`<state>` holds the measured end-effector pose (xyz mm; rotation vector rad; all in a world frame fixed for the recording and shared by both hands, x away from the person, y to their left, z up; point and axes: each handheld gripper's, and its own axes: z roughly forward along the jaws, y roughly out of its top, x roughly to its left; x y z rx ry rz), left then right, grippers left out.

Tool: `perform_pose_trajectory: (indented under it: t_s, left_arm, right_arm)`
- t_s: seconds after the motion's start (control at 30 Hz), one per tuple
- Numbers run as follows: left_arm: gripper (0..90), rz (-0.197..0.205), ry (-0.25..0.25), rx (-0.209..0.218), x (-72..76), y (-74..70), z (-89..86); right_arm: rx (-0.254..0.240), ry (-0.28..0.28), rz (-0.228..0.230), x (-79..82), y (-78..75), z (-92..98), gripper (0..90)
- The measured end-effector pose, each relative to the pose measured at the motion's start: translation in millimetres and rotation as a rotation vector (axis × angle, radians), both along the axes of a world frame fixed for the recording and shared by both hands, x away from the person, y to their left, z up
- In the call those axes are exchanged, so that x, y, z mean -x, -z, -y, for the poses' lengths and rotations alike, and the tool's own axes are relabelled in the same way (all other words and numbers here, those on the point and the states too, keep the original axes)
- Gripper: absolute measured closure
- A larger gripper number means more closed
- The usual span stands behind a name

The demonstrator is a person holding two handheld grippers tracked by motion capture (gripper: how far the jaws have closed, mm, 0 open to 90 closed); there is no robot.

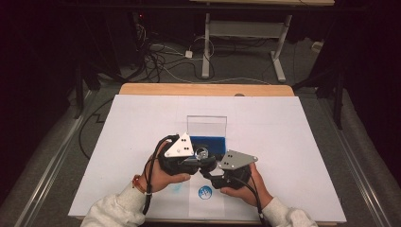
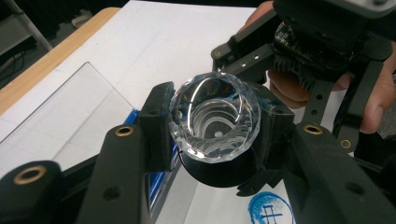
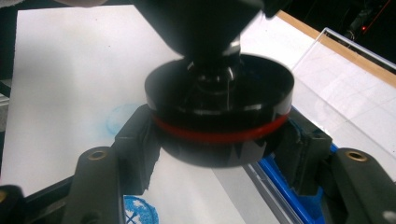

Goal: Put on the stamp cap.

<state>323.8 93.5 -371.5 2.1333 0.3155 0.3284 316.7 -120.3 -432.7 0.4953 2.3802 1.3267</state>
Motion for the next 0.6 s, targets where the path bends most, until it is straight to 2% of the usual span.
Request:
perform_pose_trajectory:
  t_s: [0.37,0.6]
  left_arm:
    - [54.7,0.002,-0.012,0.013,-0.8,-4.2,-6.7]
    - [54.6,0.004,-0.012,-0.004,-1.0,-5.0,-8.0]
  right_arm:
    - [0.024,0.029,0.016,-0.3,2.1,0.5,36.4]
    - [0.035,0.030,0.021,-0.7,2.6,3.6,35.9]
